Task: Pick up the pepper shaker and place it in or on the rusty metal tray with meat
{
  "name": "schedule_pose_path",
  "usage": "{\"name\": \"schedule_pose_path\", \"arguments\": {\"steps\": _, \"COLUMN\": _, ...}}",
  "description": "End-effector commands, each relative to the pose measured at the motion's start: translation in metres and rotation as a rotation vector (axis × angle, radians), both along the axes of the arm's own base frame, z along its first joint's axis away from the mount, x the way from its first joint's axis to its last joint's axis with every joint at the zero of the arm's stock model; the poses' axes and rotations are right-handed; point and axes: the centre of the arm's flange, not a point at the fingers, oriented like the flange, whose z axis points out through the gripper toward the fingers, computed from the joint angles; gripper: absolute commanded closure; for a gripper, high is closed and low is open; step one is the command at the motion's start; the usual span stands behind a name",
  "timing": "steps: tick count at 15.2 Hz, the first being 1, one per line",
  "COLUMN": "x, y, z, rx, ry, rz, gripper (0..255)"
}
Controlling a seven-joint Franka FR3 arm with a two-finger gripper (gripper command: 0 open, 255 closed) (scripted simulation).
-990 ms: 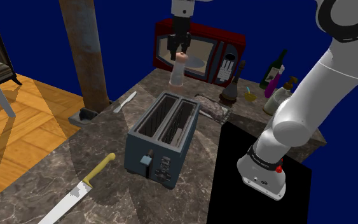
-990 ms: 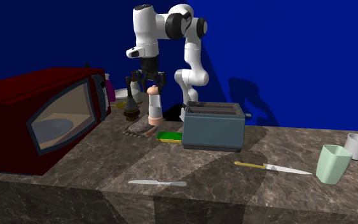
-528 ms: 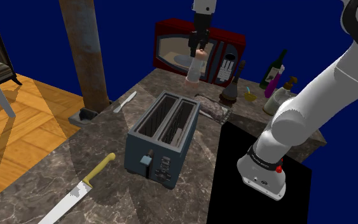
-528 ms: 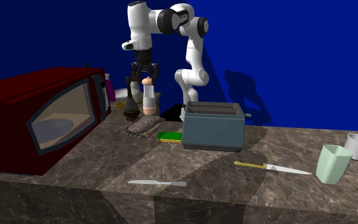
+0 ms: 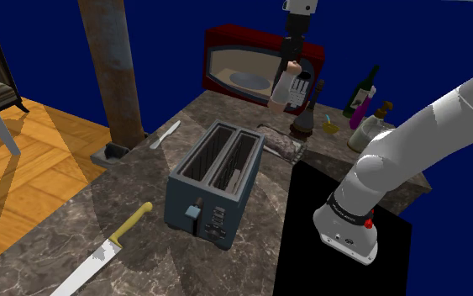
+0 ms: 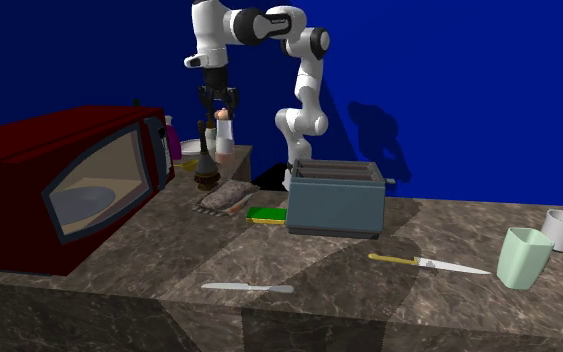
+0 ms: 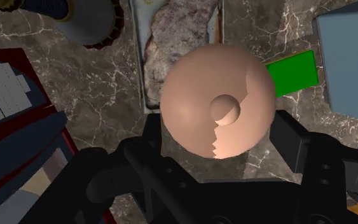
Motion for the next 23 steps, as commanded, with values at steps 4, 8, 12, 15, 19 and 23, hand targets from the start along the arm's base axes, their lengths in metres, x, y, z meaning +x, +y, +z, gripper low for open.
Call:
{"name": "schedule_pose_path", "arguments": {"steps": 4, "x": -0.022, "y": -0.031, "z": -0.006, "rx": 0.0, "ry": 0.0, "rz": 0.001, "gripper": 255}}
{"name": "schedule_pose_path", "arguments": {"steps": 8, "x": -0.022, "y": -0.031, "z": -0.027, "rx": 0.0, "ry": 0.0, "rz": 0.001, "gripper": 255}}
{"name": "schedule_pose_path", "arguments": {"steps": 12, "x": -0.022, "y": -0.031, "z": -0.049, "rx": 0.0, "ry": 0.0, "rz": 0.001, "gripper": 255}}
{"name": "schedule_pose_path", "arguments": {"steps": 15, "x": -0.022, "y": -0.031, "z": -0.064, "rx": 0.0, "ry": 0.0, "rz": 0.001, "gripper": 255}}
{"name": "schedule_pose_path", "arguments": {"steps": 19, "x": -0.022, "y": -0.031, "z": -0.086, "rx": 0.0, "ry": 0.0, "rz": 0.001, "gripper": 255}}
{"name": "schedule_pose_path", "arguments": {"steps": 23, "x": -0.022, "y": -0.031, "z": -0.107, "rx": 0.0, "ry": 0.0, "rz": 0.001, "gripper": 255}}
